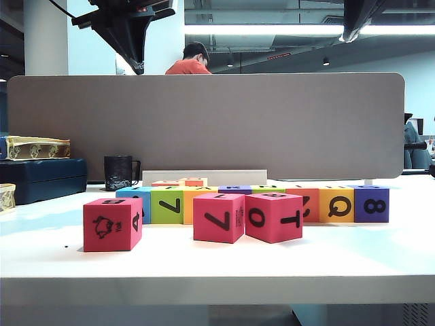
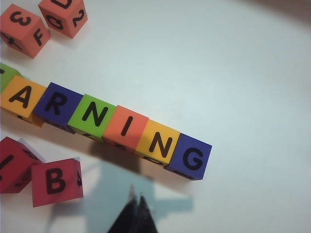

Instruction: Select the appropriate blocks from the scattered letter blocks on the table and arrange them in a row to spell out "LEARNING".

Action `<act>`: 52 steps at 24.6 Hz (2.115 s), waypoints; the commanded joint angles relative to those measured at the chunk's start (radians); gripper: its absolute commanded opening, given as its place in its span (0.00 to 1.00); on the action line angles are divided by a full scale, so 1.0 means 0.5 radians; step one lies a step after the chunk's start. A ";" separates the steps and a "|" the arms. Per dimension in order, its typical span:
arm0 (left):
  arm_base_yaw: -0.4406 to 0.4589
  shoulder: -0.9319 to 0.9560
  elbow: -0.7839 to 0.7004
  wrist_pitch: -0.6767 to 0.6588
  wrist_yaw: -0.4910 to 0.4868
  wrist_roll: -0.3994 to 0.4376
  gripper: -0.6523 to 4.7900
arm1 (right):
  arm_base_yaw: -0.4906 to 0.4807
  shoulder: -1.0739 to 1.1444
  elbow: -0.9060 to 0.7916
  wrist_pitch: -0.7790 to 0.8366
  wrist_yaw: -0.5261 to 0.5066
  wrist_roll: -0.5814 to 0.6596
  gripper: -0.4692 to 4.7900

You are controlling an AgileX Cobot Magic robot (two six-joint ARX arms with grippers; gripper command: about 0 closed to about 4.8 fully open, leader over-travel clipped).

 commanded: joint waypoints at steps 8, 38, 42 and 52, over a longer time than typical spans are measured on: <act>-0.002 -0.014 0.005 0.052 0.008 -0.004 0.11 | 0.001 -0.005 0.014 0.021 0.002 -0.002 0.09; -0.001 -0.014 0.005 0.324 0.008 -0.005 0.11 | -0.125 -0.320 -0.541 0.935 0.006 0.114 0.09; -0.001 -0.014 0.005 0.327 0.008 -0.005 0.11 | -0.340 -0.671 -1.124 1.443 0.002 0.316 0.09; -0.001 -0.014 0.005 0.386 0.008 -0.005 0.11 | -0.746 -1.359 -1.979 1.612 0.002 0.390 0.09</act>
